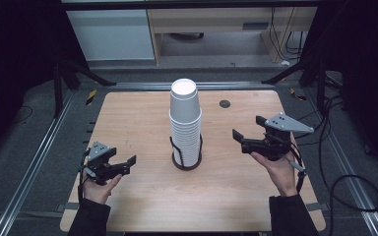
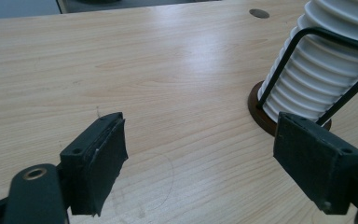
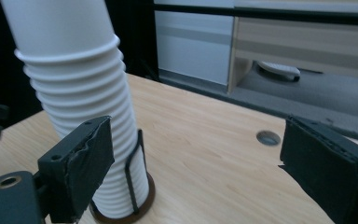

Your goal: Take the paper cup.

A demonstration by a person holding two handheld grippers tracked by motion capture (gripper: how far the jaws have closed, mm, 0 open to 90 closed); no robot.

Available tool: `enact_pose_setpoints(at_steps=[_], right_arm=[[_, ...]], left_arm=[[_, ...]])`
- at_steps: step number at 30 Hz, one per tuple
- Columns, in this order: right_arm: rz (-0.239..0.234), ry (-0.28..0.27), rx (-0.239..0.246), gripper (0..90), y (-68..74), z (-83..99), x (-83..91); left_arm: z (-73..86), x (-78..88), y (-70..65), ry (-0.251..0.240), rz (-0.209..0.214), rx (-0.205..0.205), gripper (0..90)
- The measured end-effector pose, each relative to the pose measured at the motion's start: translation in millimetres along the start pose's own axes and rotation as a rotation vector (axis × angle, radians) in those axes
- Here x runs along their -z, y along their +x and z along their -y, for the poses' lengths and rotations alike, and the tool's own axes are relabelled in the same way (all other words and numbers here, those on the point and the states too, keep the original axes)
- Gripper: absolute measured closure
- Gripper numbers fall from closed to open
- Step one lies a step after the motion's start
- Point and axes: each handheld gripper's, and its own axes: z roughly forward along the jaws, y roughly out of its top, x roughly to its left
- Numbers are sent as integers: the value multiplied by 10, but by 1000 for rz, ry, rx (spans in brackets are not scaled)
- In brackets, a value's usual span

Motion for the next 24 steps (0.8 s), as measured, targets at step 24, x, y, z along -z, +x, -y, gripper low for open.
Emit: enact_pose_setpoints(at_steps=[24], right_arm=[[-167,-97,70,81,610,-686,-419]], left_arm=[[32,-66,4,29,-7,-19,159]])
